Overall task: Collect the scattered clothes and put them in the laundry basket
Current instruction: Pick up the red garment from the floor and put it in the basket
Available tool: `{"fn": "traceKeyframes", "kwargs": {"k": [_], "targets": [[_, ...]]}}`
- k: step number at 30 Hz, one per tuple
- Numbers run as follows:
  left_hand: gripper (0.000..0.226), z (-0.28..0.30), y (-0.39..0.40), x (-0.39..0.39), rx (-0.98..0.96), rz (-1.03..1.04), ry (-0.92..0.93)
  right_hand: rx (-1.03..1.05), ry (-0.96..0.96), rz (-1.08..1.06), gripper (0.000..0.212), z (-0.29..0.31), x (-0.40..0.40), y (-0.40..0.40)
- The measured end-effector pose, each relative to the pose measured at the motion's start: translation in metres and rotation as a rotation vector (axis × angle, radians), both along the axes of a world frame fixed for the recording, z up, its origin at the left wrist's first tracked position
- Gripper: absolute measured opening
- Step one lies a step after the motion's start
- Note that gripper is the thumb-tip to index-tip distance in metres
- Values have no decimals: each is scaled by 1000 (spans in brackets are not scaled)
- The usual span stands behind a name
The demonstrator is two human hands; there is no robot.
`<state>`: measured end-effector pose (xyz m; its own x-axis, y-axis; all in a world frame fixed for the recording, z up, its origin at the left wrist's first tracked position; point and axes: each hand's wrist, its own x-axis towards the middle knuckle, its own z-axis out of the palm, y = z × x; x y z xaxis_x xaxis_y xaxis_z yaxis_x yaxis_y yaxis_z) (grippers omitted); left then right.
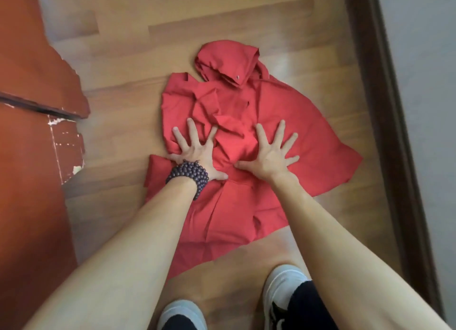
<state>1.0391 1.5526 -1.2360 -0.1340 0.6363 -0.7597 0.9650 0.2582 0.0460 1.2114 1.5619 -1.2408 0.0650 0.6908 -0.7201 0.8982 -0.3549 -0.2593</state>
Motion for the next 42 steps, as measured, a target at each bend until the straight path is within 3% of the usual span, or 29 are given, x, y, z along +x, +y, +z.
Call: {"fn": "traceKeyframes", "kwargs": {"k": [2, 5, 9, 14, 18, 21, 24, 28, 31, 35, 42], "targets": [[121, -2, -7, 7, 62, -33, -3, 113, 18, 25, 91, -8, -4, -17], [58, 2, -29, 20, 291, -5, -149, 280, 107, 38, 53, -10, -16, -47], [24, 30, -47, 17, 366, 355, -342, 347, 426, -239, 20, 21, -19, -68], [22, 148, -40, 20, 399, 753, -675, 284, 579, -348, 33, 133, -5, -56], [37, 284, -24, 38, 422, 827, -814, 279, 645, -442, 50, 275, 12, -42], [50, 388, -11, 57, 493, 713, -879, 355, 687, -464, 69, 382, 32, -33], [59, 501, 1, 81, 580, 422, -874, 534, 645, -436, 74, 504, 62, -27], [51, 642, 11, 121, 723, 193, -926, 794, 530, -411, 54, 648, 96, -32], [59, 733, 7, 154, 802, 99, -956, 917, 490, -522, 49, 747, 114, -52], [63, 830, -24, 191, 816, -79, -1019, 1074, 415, -677, 36, 845, 133, -102], [45, 944, -130, 239, 628, -333, -1196, 1174, 322, -905, 21, 949, 164, -237]]}}
